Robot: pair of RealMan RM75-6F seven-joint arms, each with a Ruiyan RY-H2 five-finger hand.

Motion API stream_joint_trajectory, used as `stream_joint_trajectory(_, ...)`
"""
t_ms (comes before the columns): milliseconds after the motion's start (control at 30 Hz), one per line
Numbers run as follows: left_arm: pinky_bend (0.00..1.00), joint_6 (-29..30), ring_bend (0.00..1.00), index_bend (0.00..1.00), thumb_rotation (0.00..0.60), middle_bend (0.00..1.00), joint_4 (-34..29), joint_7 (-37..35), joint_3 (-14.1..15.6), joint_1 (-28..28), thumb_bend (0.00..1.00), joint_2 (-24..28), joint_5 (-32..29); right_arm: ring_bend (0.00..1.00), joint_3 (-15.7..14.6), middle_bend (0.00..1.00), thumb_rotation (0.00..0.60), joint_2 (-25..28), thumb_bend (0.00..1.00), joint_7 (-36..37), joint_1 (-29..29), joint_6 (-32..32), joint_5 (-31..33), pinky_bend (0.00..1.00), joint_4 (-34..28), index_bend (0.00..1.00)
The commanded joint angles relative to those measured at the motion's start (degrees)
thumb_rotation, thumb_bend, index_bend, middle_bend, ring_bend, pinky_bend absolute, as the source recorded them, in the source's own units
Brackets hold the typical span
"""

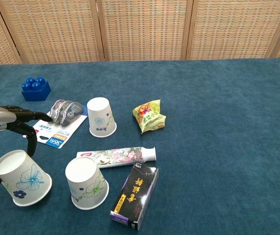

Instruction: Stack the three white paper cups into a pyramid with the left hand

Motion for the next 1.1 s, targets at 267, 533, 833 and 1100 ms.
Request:
stream_joint_trajectory(267,0.0,2.12,0.0,0.4,0.6,0.0,1.94,3.02,-1.04,-0.05,0.24,-5.14,-2.88,0.0,-0.04,0.0,0.6,0.01,0.1,-0.25,-0.07,0.19,-0.27,0.0,-0.05,0.0)
stream_joint_trajectory(533,0.0,2.85,0.0,0.4,0.6,0.0,1.27,3.58,-1.95,-0.46,0.24,-7.16,-4.34,0.0,-0.1,0.0,0.6,-0.06,0.1,-0.58,-0.06,0.12,-0.38,0.0,-0.13,0.0)
stream_joint_trajectory(833,0.0,3.48,0.0,0.4,0.6,0.0,0.46,5.23,-1.84,-1.06,0.24,-8.21,-5.22,0.0,-0.02,0.0,0.6,0.05,0.1,-0.48,-0.13,0.23,-0.28,0.0,-0.21,0.0)
stream_joint_trajectory(1100,0.0,3.75,0.0,0.21,0.6,0.0,-0.03,5.73,-1.77,-1.45,0.24,-7.98,-6.24,0.0,0.02,0.0,0.6,0.09,0.1,-0.45,-0.18,0.46,-0.44,0.0,-0.25,0.0)
